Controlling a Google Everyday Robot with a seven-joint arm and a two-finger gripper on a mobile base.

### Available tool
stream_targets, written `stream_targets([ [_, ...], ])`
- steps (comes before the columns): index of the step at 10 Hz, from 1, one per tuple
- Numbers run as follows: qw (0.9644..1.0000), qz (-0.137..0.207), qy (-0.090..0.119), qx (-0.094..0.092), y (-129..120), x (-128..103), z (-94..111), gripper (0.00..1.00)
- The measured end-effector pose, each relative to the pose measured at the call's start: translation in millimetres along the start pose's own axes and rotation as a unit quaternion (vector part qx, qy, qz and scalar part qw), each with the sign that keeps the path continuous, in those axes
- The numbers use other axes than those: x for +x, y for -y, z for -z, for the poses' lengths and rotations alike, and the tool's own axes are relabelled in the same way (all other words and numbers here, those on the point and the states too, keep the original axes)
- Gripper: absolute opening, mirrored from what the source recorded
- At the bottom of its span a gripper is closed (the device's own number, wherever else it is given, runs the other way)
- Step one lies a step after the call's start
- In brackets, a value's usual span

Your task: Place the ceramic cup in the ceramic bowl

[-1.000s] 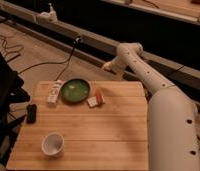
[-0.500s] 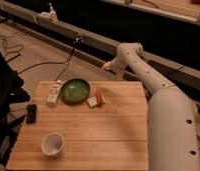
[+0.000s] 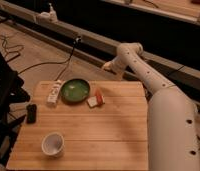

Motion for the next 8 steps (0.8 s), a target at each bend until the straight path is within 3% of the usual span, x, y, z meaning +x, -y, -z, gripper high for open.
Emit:
stream_targets([
  [4, 1.0000, 0.001, 0.001, -0.001, -1, 1, 2, 0.79],
  [6, 0.9998, 0.017, -0.002, -0.004, -4, 9, 9, 0.79],
  [8, 0.9986, 0.049, -0.015, -0.013, -6, 31, 24, 0.79],
])
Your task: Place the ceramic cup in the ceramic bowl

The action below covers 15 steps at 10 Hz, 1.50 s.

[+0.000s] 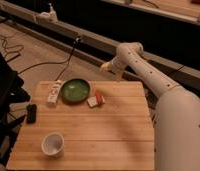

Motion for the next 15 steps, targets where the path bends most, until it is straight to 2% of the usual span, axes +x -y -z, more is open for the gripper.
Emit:
stream_targets([
  [2, 0.9994, 0.026, -0.021, -0.008, -2, 27, 10, 0.79],
  [4, 0.9974, 0.047, -0.053, -0.015, -1, 59, 12, 0.79],
  [6, 0.9920, 0.084, -0.094, -0.011, 3, 103, 7, 0.79],
  [8, 0.9867, 0.113, -0.117, -0.004, 6, 136, 1, 0.79],
  [9, 0.9839, 0.128, -0.125, 0.002, 8, 153, -3, 0.79],
  [11, 0.9805, 0.153, -0.122, 0.019, 10, 176, -8, 0.79],
  [13, 0.9753, 0.178, -0.127, 0.029, 9, 200, -8, 0.79],
  [15, 0.9742, 0.183, -0.129, 0.031, 10, 204, -8, 0.79],
])
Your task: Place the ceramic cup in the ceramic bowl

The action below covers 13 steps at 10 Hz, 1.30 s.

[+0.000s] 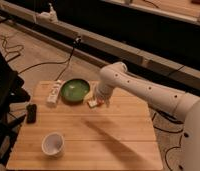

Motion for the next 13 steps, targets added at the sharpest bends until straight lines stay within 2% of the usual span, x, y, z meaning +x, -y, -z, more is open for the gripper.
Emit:
stream_targets([
  [3, 1.0000, 0.000, 0.000, 0.000, 0, -1, 0, 0.79],
  [4, 0.9999, 0.007, -0.002, 0.009, 1, 1, 1, 0.79],
  [6, 0.9987, 0.040, -0.008, 0.030, -14, 15, 1, 0.79],
  [8, 0.9960, 0.076, -0.020, 0.044, -36, 40, -2, 0.79],
  [9, 0.9943, 0.094, -0.027, 0.041, -49, 55, -5, 0.79],
  [12, 0.9878, 0.144, -0.056, -0.017, -104, 101, -20, 0.79],
  [13, 0.9857, 0.154, -0.061, -0.033, -114, 110, -23, 0.79],
])
